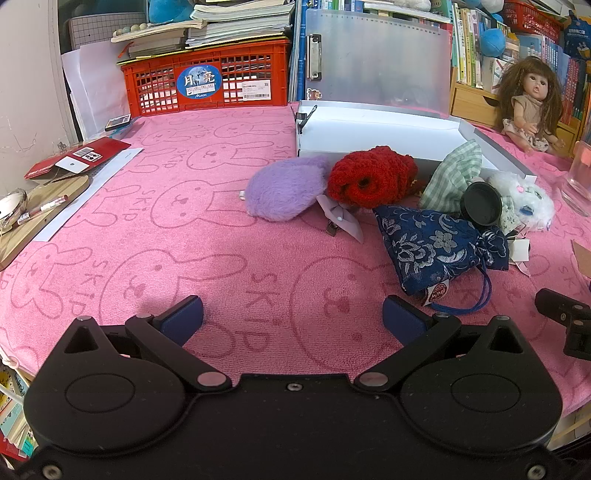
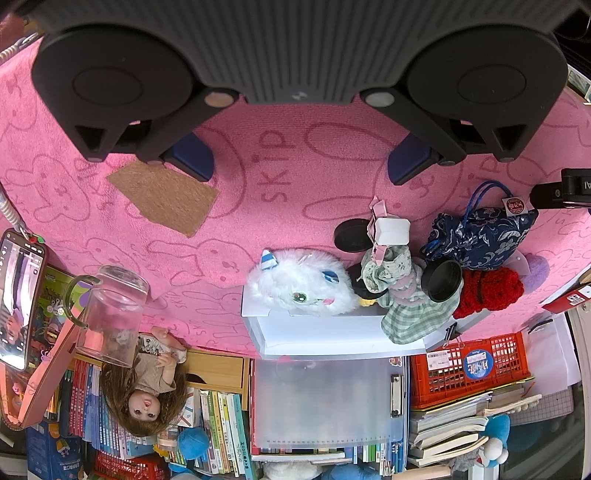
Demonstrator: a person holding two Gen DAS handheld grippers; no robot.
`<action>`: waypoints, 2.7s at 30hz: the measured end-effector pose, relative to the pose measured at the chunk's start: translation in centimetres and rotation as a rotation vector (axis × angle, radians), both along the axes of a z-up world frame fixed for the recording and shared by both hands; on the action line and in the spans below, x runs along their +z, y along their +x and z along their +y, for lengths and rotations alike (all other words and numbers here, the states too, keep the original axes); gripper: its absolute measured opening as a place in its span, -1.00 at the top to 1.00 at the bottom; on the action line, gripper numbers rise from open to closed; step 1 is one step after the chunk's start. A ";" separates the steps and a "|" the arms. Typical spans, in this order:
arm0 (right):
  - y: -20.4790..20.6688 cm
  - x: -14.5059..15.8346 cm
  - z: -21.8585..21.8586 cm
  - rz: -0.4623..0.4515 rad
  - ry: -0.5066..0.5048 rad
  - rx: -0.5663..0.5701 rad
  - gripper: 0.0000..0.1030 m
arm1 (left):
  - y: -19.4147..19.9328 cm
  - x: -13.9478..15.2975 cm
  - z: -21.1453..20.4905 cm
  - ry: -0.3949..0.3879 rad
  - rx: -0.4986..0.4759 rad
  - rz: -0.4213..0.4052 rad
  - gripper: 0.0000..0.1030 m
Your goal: Organize objects
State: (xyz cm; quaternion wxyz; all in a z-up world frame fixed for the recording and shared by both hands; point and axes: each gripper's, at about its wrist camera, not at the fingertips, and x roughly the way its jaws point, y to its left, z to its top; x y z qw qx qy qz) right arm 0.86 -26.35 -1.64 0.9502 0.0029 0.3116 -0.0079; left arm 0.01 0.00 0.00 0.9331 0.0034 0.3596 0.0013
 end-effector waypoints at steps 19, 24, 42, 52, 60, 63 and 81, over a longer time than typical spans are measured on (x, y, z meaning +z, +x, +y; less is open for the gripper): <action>0.0 0.2 0.1 0.006 0.001 -0.001 -1.00 | 0.0 0.0 0.0 0.001 0.000 0.000 -1.00; 0.3 0.3 0.0 0.011 0.001 0.000 -1.00 | 0.0 0.0 0.0 0.001 0.000 0.001 -1.00; 0.2 0.2 0.0 0.017 0.001 0.003 -1.00 | -0.3 -0.1 0.1 0.000 -0.004 -0.010 -1.00; 0.1 1.2 0.3 0.020 0.016 0.047 -1.00 | 0.0 0.5 0.3 -0.017 -0.012 0.014 -1.00; 0.4 2.3 1.4 -0.023 0.021 0.091 -0.87 | -0.7 2.2 0.9 -0.115 -0.070 -0.027 -0.80; 0.4 2.7 1.6 -0.045 0.030 0.098 -0.72 | -0.8 2.7 0.6 -0.134 -0.099 -0.038 -0.70; 2.9 1.9 3.6 -0.032 0.024 0.213 0.24 | -2.2 3.9 -0.8 -0.176 -0.285 -0.147 -0.21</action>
